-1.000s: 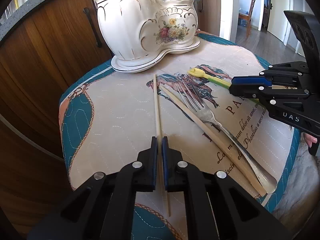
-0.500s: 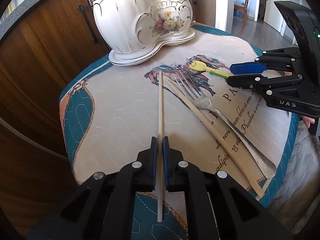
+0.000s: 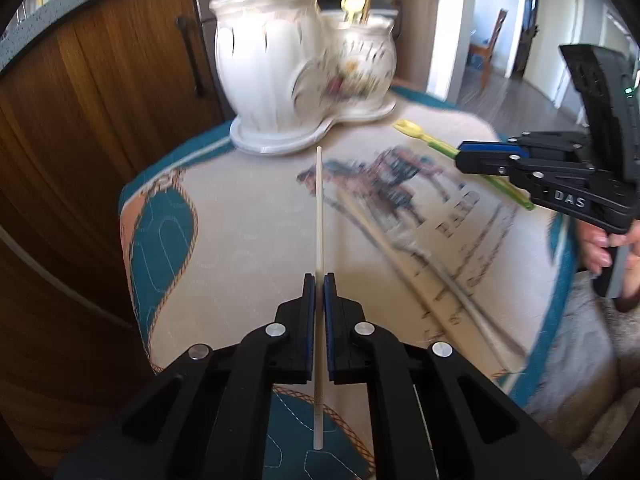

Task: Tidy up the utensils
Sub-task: 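Lift the chopstick with the left tool while the right tool carries the yellow utensil toward the holder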

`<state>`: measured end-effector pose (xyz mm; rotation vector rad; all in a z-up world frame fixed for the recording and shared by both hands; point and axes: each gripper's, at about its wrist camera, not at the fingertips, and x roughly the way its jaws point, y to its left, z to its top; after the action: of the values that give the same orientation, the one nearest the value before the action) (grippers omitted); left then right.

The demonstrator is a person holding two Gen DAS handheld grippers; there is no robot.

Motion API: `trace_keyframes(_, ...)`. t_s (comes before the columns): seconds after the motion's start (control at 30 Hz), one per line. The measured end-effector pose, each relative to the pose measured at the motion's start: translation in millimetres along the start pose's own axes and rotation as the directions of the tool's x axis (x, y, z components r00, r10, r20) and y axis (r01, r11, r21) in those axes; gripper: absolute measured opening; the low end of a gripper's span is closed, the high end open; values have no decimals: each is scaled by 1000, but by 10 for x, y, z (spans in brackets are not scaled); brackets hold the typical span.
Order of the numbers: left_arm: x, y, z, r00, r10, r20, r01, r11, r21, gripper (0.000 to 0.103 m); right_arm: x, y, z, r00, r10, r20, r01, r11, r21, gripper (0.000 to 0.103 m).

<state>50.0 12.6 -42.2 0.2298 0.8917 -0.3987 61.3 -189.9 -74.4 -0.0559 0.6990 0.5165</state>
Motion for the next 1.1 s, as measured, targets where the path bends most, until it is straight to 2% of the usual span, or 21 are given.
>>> trace_keyframes(0.13,-235,-96,61,994,-69,81,67,998,21,4,-227,-42,91,988,90,122,-93,996,16,10)
trace_keyframes(0.23,-392,-188,112,986,-76,150,72,997,36,4,-344,-96,131,975,102,199,-114,992,47,10)
trace_keyframes(0.37,-553,-116,225,954,-58,294,62,998,-3,4,-470,-194,224,948,86,307,-125,986,109,10)
trace_keyframes(0.43,-592,-54,286,939,-57,340,72,997,-31,4,-521,-219,326,933,76,352,-129,983,131,10)
trace_keyframes(0.6,-668,93,508,890,-59,451,110,990,-88,4,-585,-317,580,891,66,448,-160,971,176,10)
trace_keyframes(0.7,-709,196,684,848,-56,528,130,986,-104,4,-500,-386,831,876,73,477,-182,965,187,10)
trace_keyframes(0.77,-716,254,818,813,-34,582,126,985,-119,4,-439,-416,964,861,70,504,-188,964,186,10)
trace_keyframes(0.87,-689,302,997,783,-19,622,136,981,-142,4,-351,-436,1127,833,61,550,-190,965,181,10)
trace_keyframes(1.0,-603,406,1173,735,-11,678,178,968,-177,4,-169,-517,1285,816,46,576,-206,955,215,10)
trace_keyframes(1.1,-494,487,1272,709,10,705,196,958,-211,4,-29,-583,1330,813,29,582,-207,948,242,10)
